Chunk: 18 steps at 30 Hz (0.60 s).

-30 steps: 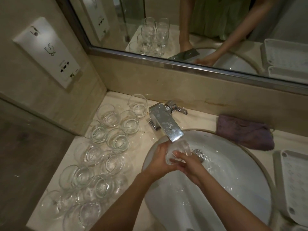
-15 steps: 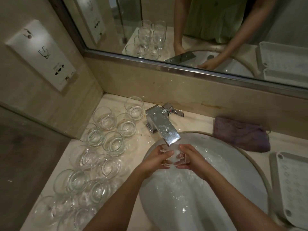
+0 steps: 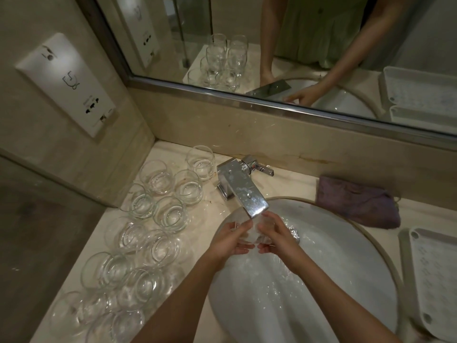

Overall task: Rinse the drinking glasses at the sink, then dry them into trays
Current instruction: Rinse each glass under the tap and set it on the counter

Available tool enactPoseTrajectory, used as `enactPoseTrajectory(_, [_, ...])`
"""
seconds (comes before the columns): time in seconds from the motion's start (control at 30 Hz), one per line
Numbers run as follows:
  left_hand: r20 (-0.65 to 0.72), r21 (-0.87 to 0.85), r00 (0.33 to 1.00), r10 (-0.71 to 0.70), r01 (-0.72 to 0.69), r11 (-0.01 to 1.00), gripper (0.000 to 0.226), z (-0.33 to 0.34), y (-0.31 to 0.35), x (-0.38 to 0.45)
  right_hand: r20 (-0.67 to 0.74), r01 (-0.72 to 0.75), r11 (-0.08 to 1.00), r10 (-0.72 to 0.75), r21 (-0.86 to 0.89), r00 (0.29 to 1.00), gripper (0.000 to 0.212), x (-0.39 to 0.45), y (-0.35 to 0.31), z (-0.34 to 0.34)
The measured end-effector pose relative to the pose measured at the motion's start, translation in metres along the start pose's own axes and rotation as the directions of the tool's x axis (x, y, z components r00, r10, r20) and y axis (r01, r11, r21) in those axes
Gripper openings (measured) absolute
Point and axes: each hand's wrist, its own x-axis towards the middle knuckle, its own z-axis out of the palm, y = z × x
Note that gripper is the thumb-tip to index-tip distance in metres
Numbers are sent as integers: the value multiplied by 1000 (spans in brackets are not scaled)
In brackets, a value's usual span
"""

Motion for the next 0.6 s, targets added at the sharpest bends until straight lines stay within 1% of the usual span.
enactPoseTrajectory(0.07, [48, 18, 999, -5, 4, 1000, 52, -3, 0, -2, -20, 12, 1000, -12, -14, 1000, 25, -1, -3, -3])
enactPoseTrajectory(0.13, [93, 63, 996, -10, 4, 998, 62, -7, -2, -4, -53, -11, 1000, 10, -13, 999, 30, 1, -7, -4])
enactPoseTrajectory(0.2, [123, 84, 992, 16, -26, 996, 76, -9, -6, -1, -80, -76, 997, 75, 1, 994, 37, 2, -8, -3])
enactPoseTrajectory(0.23, [132, 66, 991, 37, -46, 997, 80, -8, -7, 0, -79, -113, 994, 114, 9, 990, 41, 3, -8, -2])
enactPoseTrajectory(0.3, [117, -42, 992, 53, -48, 998, 83, -6, -9, 4, -42, -178, 984, 179, 30, 983, 52, 1, -7, 2])
enactPoseTrajectory(0.37, [94, -119, 995, 39, -28, 992, 86, -3, -9, 6, -9, -186, 981, 187, 53, 982, 53, 0, -3, 4])
enactPoseTrajectory(0.43, [64, -87, 998, 22, -16, 996, 81, -1, -9, 5, -13, -141, 988, 142, 58, 990, 43, 2, 1, 3])
enactPoseTrajectory(0.5, [14, -52, 1000, 11, -10, 999, 62, 2, -9, 4, -42, -72, 997, 72, 13, 996, 31, 2, 4, 2])
enactPoseTrajectory(0.53, [-5, -52, 1000, 8, -8, 999, 52, 3, -8, 2, -50, -30, 999, 30, -12, 998, 29, 1, 7, 2])
enactPoseTrajectory(0.6, [0, -46, 1000, 7, -7, 999, 40, 3, -6, 1, -53, 53, 997, -56, -57, 997, 30, -2, 10, 3])
